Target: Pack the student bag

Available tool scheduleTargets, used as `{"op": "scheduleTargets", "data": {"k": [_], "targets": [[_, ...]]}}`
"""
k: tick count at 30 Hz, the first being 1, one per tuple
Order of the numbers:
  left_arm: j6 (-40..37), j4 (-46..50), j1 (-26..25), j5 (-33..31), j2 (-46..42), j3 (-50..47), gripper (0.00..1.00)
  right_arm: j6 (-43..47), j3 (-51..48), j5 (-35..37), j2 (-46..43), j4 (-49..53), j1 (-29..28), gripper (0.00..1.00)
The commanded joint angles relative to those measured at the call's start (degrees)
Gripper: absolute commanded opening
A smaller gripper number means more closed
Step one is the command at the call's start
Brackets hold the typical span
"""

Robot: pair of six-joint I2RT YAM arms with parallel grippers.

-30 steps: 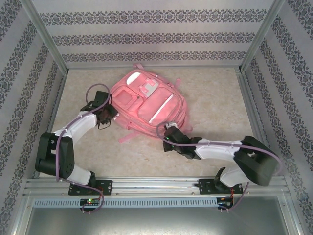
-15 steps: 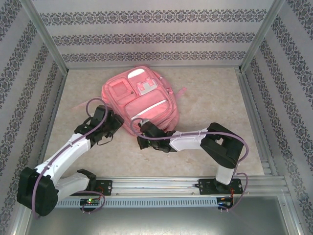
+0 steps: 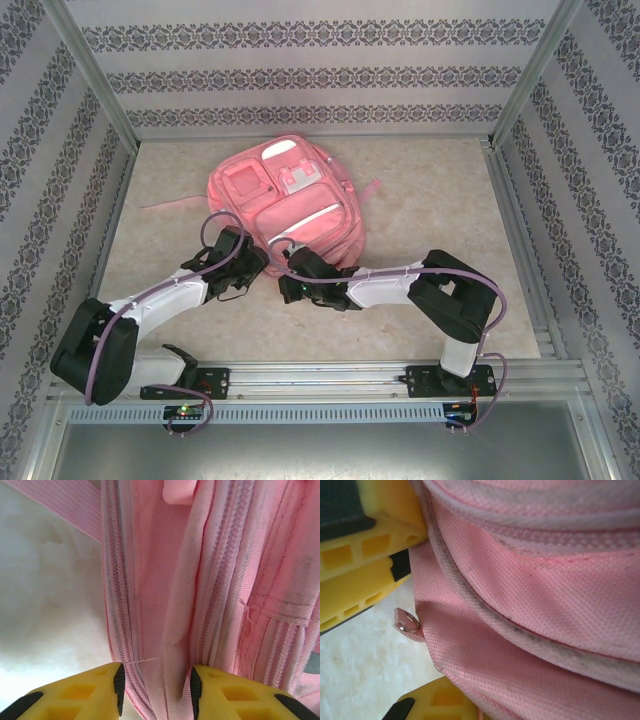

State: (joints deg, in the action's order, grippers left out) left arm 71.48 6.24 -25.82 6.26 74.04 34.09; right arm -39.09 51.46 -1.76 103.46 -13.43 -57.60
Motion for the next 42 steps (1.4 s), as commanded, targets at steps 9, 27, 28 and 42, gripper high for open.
{"op": "scheduleTargets", "data": {"k": [9, 27, 28, 42], "targets": [[-1.66, -6.38, -1.64, -1.41, 0.73, -1.68, 0.00, -1.25, -1.29, -1.17, -0.39, -1.14, 0.99, 0.00], [-10.89, 10.36, 5.26, -7.04, -11.42, -3.08, 0.00, 7.65, -11.87, 0.61, -14.66, 12.54, 11.19, 0.00], [-11.22, 11.12, 5.89, -7.12, -12.14, -2.89, 0.00, 8.70, -11.61, 0.66, -15.15, 13.64, 11.79, 0.00], [-24.79, 22.12, 15.01, -4.71, -11.84, 6.27, 0.00, 18.13, -3.91, -12.30, -6.95, 11.12, 7.73, 0.00]]}}
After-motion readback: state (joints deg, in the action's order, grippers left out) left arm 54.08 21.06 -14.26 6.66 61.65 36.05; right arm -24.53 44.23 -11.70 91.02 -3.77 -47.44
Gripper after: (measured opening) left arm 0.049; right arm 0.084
